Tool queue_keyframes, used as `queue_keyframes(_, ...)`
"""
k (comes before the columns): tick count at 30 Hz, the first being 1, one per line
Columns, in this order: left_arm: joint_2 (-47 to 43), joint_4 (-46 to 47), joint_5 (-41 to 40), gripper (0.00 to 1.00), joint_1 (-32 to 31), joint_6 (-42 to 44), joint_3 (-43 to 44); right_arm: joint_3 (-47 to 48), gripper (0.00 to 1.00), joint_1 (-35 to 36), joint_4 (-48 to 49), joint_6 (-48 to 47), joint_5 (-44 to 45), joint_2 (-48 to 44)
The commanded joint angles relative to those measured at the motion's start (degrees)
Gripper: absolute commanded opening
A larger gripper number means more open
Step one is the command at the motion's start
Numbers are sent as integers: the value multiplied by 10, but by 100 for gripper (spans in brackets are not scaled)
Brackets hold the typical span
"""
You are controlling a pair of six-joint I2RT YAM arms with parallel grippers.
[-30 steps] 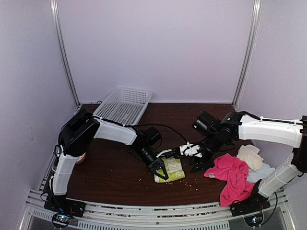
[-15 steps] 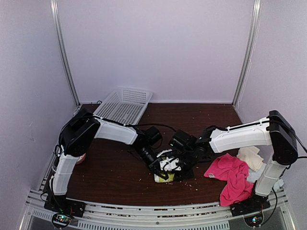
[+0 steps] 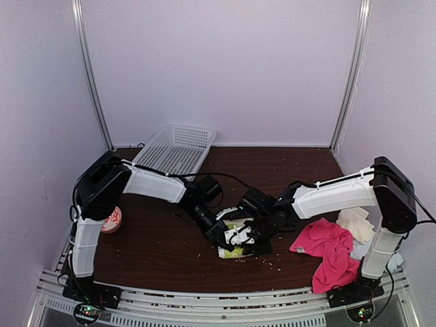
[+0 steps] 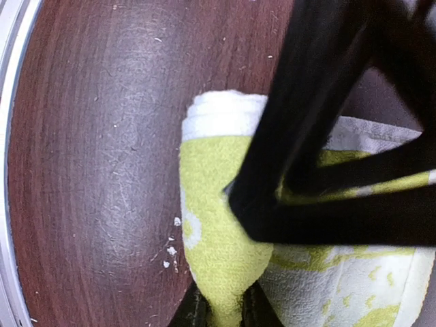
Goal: Roll the towels
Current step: Roll the towel at the center of the board.
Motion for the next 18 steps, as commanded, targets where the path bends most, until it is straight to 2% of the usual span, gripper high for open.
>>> queue_keyframes(1, -102, 60, -95, 41, 48, -24, -74, -18, 5, -2, -77, 21, -55, 2)
queue_keyframes(6, -213, 101, -163, 41, 55, -25, -146, 11, 3, -37, -137, 40, -125, 13)
queue_keyframes(11, -341, 194, -276, 42, 49, -12, -227, 126, 3, -128, -271, 3, -244, 108)
queue_keyframes(12, -367, 218, -305, 46, 43, -4, -245, 146, 3, -142, -297, -7, -260, 133)
queue_keyframes(14, -414, 255, -354, 61, 20, 20, -280, 187, 3, -164, -343, -23, -288, 180)
queue_keyframes(18, -439, 255, -422, 62, -33, 84, -284, 246, 2, -191, -417, -66, -322, 258)
